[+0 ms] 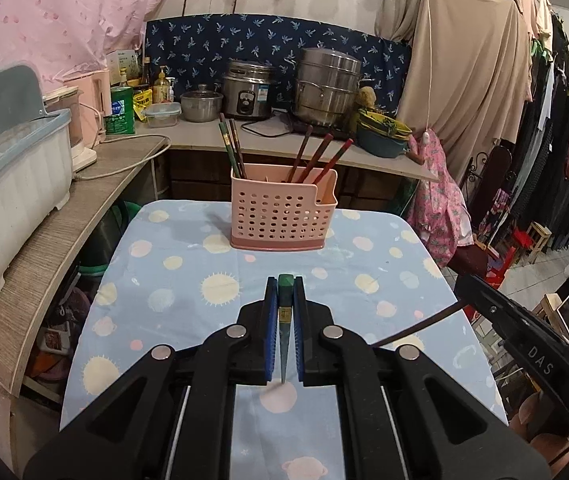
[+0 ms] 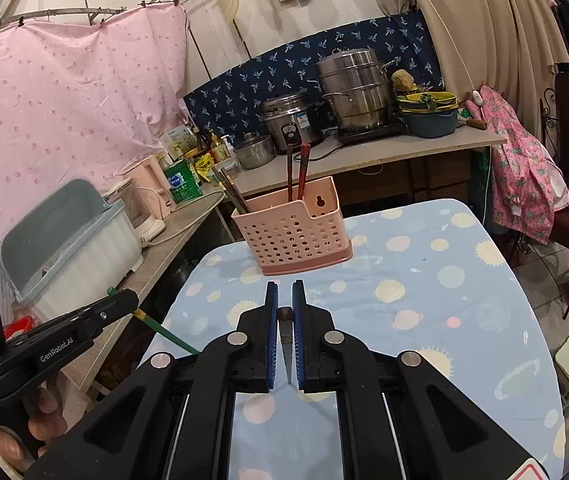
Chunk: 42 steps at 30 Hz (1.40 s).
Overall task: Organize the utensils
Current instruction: 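Lift both chopsticks and carry them over the pink holder with both tools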
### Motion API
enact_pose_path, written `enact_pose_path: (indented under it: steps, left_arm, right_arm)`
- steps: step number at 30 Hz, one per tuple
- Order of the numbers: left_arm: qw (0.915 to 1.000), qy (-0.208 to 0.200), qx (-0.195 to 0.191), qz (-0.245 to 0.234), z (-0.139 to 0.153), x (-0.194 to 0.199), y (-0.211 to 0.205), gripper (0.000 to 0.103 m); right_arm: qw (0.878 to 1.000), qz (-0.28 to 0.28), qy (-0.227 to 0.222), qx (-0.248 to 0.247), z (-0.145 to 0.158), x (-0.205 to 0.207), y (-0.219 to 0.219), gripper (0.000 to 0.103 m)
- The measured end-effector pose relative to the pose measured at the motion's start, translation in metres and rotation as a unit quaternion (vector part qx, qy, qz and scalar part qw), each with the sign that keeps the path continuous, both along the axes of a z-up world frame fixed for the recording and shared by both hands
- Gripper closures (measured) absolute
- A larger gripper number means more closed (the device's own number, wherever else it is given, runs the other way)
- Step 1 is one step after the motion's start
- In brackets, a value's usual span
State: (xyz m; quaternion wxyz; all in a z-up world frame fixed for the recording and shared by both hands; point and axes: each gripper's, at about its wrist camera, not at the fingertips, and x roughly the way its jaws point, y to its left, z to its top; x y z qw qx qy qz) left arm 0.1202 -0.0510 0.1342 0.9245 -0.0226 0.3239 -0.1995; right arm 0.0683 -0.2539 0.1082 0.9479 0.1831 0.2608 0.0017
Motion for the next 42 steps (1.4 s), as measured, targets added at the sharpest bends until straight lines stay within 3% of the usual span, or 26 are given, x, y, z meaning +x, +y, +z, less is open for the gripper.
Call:
enact_pose_path:
  steps: [8, 14, 31, 36, 42]
  left_arm:
    - [0.9998, -0.007, -0.013, 0.013, 0.013, 0.026, 0.004, 0.096]
    - [0.9990, -0.027, -0.029, 0.021, 0.038, 0.051, 0.004, 0.096]
    - [0.9891, -0.115, -0.068, 0.061, 0.121, 0.150, -0.012, 0.096]
    - [0.9860, -0.133, -0.069, 0.073, 0.131, 0.178, -0.020, 0.096]
    - [0.9866, -0.132, -0.052, 0.081, 0.120, 0.209, -0.033, 0.096]
  right_arm:
    - [1.000, -0.001, -0.003, 0.017, 0.001, 0.018, -0.006, 0.096]
    - [1.000, 0.002, -0.021, 0.021, 0.018, 0.038, -0.011, 0.096]
    - [0.992, -0.028, -0.121, 0.021, 0.117, 0.151, -0.046, 0.096]
    - [0.990, -0.045, -0.134, 0.026, 0.128, 0.186, -0.058, 0.096]
    - [0.990, -0.057, -0.125, 0.021, 0.118, 0.222, -0.063, 0.096]
